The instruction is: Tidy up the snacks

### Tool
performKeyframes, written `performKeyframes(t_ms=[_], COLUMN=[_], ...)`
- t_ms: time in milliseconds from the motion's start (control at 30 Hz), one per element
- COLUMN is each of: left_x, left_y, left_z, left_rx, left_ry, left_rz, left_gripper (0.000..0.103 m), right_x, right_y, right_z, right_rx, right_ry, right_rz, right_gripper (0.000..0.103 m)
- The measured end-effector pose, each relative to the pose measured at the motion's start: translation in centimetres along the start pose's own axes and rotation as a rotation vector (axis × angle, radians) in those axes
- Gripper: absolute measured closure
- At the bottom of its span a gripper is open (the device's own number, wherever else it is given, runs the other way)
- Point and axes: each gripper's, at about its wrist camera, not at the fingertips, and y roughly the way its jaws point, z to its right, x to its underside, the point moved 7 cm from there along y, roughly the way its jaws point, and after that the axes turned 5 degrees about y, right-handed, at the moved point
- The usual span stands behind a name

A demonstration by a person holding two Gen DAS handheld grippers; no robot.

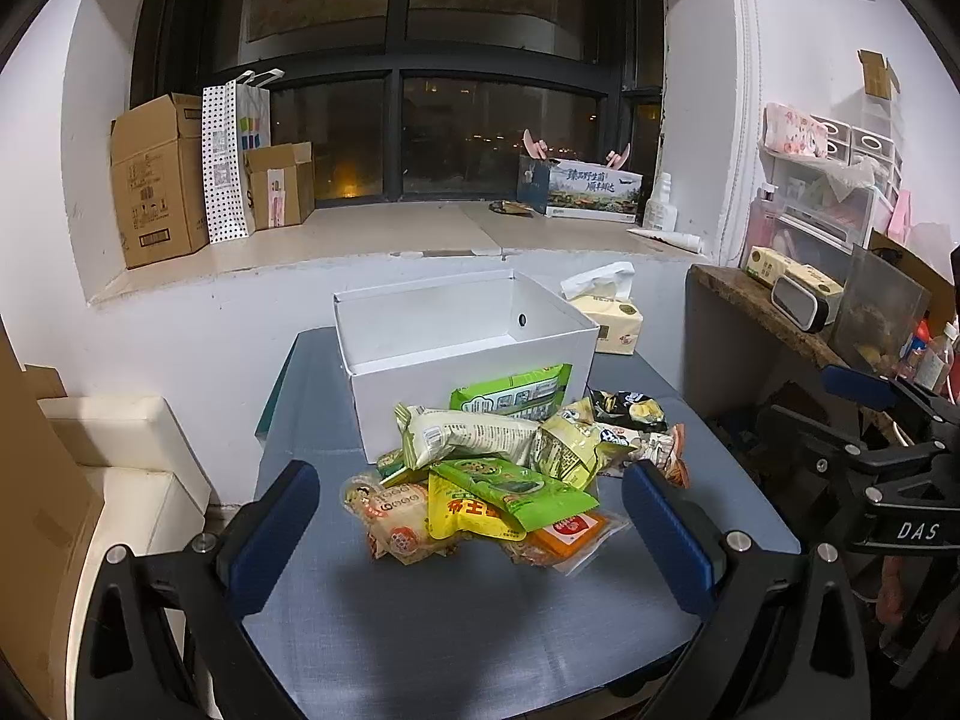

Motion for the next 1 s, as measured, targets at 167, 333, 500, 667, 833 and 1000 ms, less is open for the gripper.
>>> performKeyframes(t_ms=[167, 333, 500, 667, 833, 1000], left_x=[-0.15, -0.17, -0.33, -0.28, -0.32, -0.34], left_y=[-0.10, -0.16, -0.42, -0.52, -0.61, -0.70], left_z=[0.06, 0.15, 0.29, 0.34, 0.42, 0.44], left_rx=[0.000, 0.006, 0.015, 0.018, 0.019, 0.018], left_ry=[0.005, 0.007, 0.008, 0.013, 0.013, 0.013], left_rz=[0.001, 0.004, 0.009, 0.009, 0.009, 0.008], left_gripper=[0.000, 0.000, 0.000, 0.000, 0.000, 0.000], right_x=[0.09, 0.07, 0.09, 0.07, -0.02, -0.05], right_y=[0.01, 0.01, 0.00, 0.02, -0.08, -0.12], right_z=[-0.03, 0.01, 0.01, 0.02, 0.08, 0.09], right_rx=[0.000, -0.001, -0.002, -0.002, -0.003, -0.006], right_ry=[0.001, 0.001, 0.001, 0.002, 0.002, 0.005], right_rz=[0.000, -0.001, 0.001, 0.001, 0.003, 0.004], right_gripper=[0.000, 0.000, 0.000, 0.000, 0.000, 0.000])
